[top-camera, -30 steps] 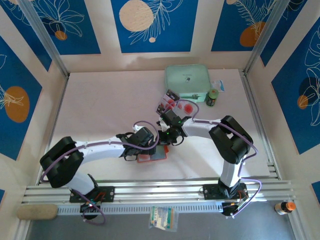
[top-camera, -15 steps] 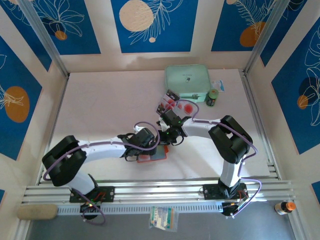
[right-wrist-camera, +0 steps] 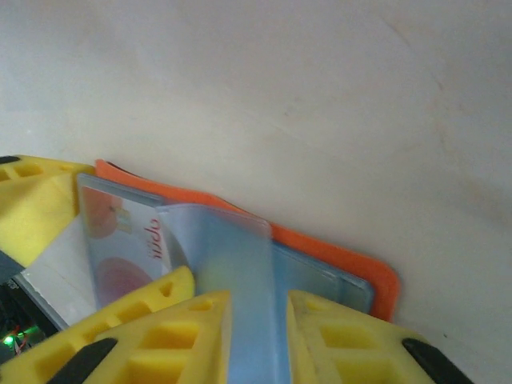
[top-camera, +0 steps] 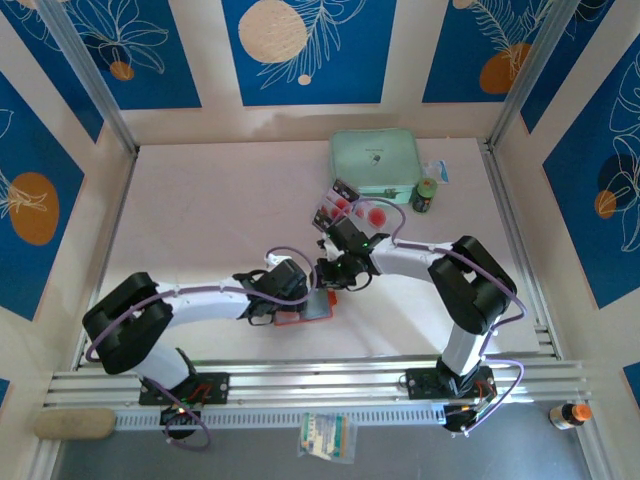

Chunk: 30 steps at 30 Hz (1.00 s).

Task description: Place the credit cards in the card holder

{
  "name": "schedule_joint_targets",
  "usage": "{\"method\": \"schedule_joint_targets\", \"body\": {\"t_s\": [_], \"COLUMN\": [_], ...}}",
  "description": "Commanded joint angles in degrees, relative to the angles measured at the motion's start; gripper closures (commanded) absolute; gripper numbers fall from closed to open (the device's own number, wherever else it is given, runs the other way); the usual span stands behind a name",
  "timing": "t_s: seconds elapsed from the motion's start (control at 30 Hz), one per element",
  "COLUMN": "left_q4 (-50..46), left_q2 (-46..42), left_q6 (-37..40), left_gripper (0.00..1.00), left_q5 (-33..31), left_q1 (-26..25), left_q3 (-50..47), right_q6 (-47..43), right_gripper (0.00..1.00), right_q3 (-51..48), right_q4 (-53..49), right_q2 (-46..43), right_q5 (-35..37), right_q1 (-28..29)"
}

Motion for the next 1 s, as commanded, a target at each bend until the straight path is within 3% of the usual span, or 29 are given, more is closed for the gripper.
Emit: {"method": "schedule_joint_targets", "body": {"t_s": [0.0,0.73,0.97], "left_q4": [0.6,0.2,-3.8], "left_q2": [-0.2,-1.8,-8.5], "left_q6": [0.1,-0.5,-0.4], "left_gripper": [0.19,0.12,0.0], "left_q5": [1.1,0.3,-3.5], "left_q1": [-0.5,-0.5,-0.5], "left_q3": [-1.7,-2.6,-2.0], "right_q6": [1.1,2.1,3.8], "right_gripper": [0.73,0.8,0.72], "right_q3": [-1.5,0.4,0.4], "right_q4": [0.2,3.3,2.8], "right_q2": [-0.1,1.7,-1.2], "right_q5": [0.1,-9.5,-9.9], "right_q1": [0.1,0.7,1.4]}}
